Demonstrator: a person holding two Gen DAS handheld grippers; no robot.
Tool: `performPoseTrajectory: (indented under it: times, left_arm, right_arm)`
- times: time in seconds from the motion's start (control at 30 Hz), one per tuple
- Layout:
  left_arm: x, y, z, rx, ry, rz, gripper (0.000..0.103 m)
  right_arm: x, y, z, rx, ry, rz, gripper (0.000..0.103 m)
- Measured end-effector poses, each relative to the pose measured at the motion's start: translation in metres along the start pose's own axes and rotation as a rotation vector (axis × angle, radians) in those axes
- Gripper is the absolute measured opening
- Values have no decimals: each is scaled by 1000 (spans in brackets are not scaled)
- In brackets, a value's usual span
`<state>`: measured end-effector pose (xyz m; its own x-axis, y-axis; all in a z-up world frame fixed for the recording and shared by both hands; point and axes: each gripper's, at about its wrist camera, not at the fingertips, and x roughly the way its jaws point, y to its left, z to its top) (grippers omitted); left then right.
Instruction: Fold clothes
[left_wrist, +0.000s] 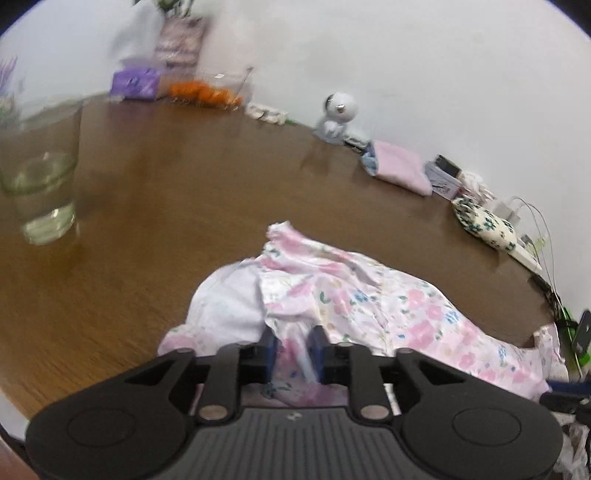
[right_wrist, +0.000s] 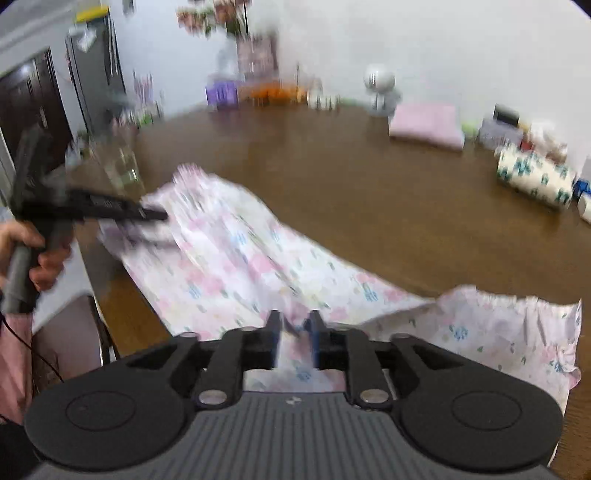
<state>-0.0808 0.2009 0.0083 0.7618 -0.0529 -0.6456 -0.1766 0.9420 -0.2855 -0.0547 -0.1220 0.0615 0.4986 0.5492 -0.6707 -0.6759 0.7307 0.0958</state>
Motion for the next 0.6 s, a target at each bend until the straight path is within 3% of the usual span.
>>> performPoseTrajectory:
  times: [0.03,0.1,0.17,0.23,0.33,0.4,0.43,0.47,0.53,0.6]
  left_arm:
    - [-3,-2,2,14,-5,-5,44]
    - [-13,-6,9,51,-11,-32,44]
    - [-26,-15,15,142,-28,-81,53]
    - [-30,-27,16,281,-53,-118,74]
    - [-23,-43,9,495,-74,-130,76]
    - [-11,-50,5,617,-57,-145,75]
    - [-5,-52,4,656,-46,-149,75]
    - [1,-53,4,688,-35,-152,75]
    - [13,-56,4,740,-10,-153,75]
    - [23,-58,7,763,20,-144,73]
  right_arm:
    - [-2,5,2,-7,-18,-14,37]
    - [1,12,4,-31,-47,-38,40]
    - [9,17,8,-57,-65,-60,48]
    - [23,19,14,-102,-69,-78,57]
    - [46,23,23,-214,-47,-38,84]
    - [63,26,29,-262,2,-4,83]
    - [71,27,31,-269,30,7,73]
    - [78,28,33,-270,53,14,49]
    - [87,26,34,-246,73,16,20]
    - [88,23,34,-212,53,11,12]
